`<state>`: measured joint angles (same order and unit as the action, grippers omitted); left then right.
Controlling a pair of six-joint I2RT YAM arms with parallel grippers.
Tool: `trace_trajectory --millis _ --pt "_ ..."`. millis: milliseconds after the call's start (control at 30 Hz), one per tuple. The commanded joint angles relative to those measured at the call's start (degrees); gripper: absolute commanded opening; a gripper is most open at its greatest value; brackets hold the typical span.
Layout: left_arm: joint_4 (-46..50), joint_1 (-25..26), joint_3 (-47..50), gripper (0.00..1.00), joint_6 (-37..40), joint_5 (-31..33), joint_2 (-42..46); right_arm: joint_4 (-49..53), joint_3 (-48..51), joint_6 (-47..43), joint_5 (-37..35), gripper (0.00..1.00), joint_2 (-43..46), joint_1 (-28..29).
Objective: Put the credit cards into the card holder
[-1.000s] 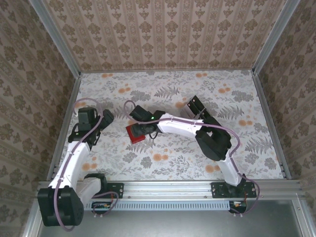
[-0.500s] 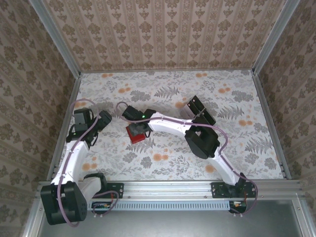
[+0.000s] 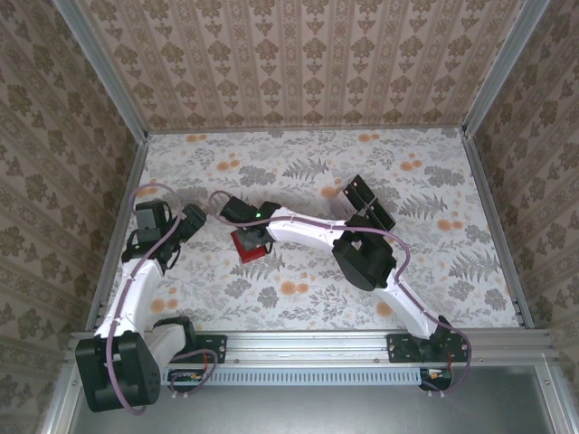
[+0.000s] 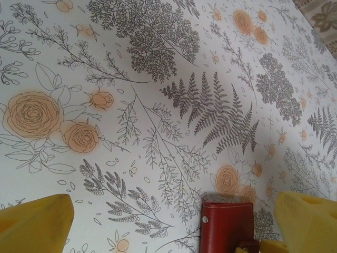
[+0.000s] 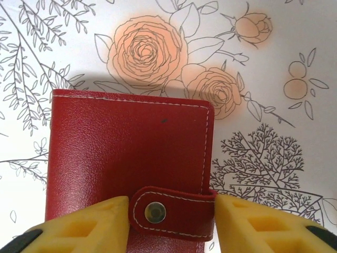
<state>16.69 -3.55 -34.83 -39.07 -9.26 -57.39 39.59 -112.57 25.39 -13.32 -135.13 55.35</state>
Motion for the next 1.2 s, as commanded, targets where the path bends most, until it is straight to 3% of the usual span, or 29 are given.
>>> trace_trajectory --millis 0,100,333,600,1167 --pt "-0.4 -0.7 0.5 1.0 -0.5 -1.1 0.5 2.5 -0.5 -0.7 -2.8 0.43 -1.4 0.2" --pt "-0.4 -0.6 0.3 1.0 -0.3 -1.3 0.6 2.4 0.1 -1.1 -2.2 0.34 -1.3 -0.1" --pt "0.1 -0.6 0.3 1.0 -0.1 -2.5 1.0 0.5 3.2 -1.6 1.1 0.0 0.9 -1.8" --pt "-0.6 1.9 1.5 1.0 -0.9 -4.6 1.0 -5.1 13.3 -0.8 3.3 0.0 11.3 -3.3" --pt "-15.7 22.2 2.9 1.0 -11.0 2.0 -8.4 -12.4 28.1 4.0 7.0 0.0 27.8 -4.1"
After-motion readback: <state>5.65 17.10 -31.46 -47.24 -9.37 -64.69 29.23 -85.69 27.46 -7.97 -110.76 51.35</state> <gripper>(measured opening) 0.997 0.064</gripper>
